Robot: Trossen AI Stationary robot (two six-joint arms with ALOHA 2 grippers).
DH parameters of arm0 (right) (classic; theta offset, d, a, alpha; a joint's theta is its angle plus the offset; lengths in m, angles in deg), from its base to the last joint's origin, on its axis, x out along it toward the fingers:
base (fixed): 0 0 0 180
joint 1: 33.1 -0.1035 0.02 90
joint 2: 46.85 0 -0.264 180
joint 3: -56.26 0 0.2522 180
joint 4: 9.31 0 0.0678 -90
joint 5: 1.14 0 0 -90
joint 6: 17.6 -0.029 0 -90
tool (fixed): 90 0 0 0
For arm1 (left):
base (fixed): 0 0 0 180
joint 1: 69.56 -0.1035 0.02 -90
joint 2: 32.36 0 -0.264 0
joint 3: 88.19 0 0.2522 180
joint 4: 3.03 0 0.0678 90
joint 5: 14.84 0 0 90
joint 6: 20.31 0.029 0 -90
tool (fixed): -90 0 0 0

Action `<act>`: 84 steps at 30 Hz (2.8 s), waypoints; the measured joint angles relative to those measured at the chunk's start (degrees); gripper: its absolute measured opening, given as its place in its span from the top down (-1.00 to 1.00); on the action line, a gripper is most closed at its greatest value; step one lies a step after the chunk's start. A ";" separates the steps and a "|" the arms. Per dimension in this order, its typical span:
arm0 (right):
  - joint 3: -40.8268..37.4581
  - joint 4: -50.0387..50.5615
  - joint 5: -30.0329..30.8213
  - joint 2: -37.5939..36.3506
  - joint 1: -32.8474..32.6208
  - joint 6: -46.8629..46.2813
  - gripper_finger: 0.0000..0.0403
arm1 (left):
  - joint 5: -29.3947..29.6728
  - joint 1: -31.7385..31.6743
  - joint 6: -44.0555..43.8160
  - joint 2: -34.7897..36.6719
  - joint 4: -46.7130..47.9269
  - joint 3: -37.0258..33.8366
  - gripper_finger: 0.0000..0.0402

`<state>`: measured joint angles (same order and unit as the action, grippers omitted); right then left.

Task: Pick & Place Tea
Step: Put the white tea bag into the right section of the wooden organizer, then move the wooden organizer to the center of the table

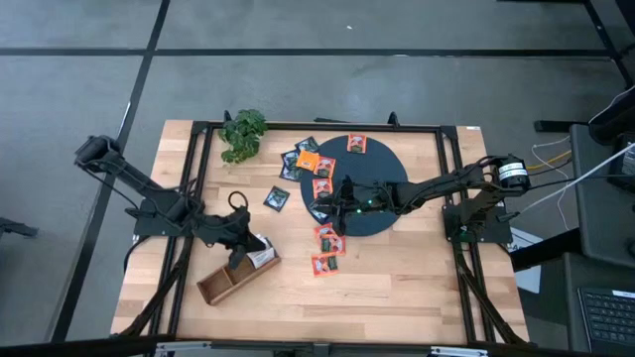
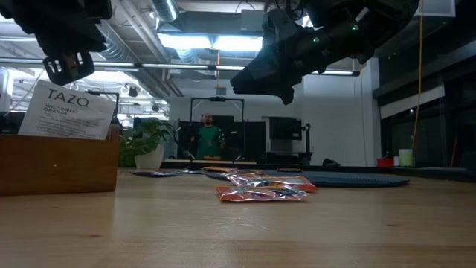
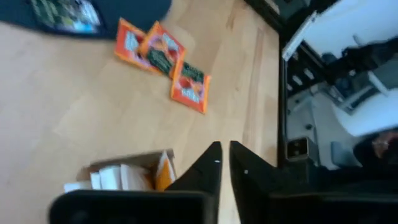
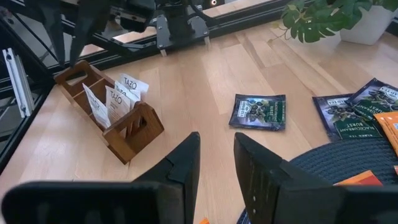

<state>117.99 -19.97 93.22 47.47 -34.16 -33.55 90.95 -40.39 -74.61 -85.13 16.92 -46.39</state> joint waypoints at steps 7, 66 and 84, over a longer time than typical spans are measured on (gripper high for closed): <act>0.00 0.02 0.04 0.00 0.00 0.02 0.50 | -5.98 -2.53 -0.26 -0.02 11.73 5.90 0.95; 0.00 -0.20 0.22 -0.01 0.01 1.38 0.50 | -24.39 -7.22 -0.58 -13.87 21.96 12.70 0.49; 0.00 -0.18 0.07 -0.02 -1.09 2.94 0.50 | -33.34 2.21 -12.37 -9.64 26.87 17.89 0.49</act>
<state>117.99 -20.15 93.29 47.45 -35.25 -30.61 57.61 -38.17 -86.98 -94.78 43.79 -28.49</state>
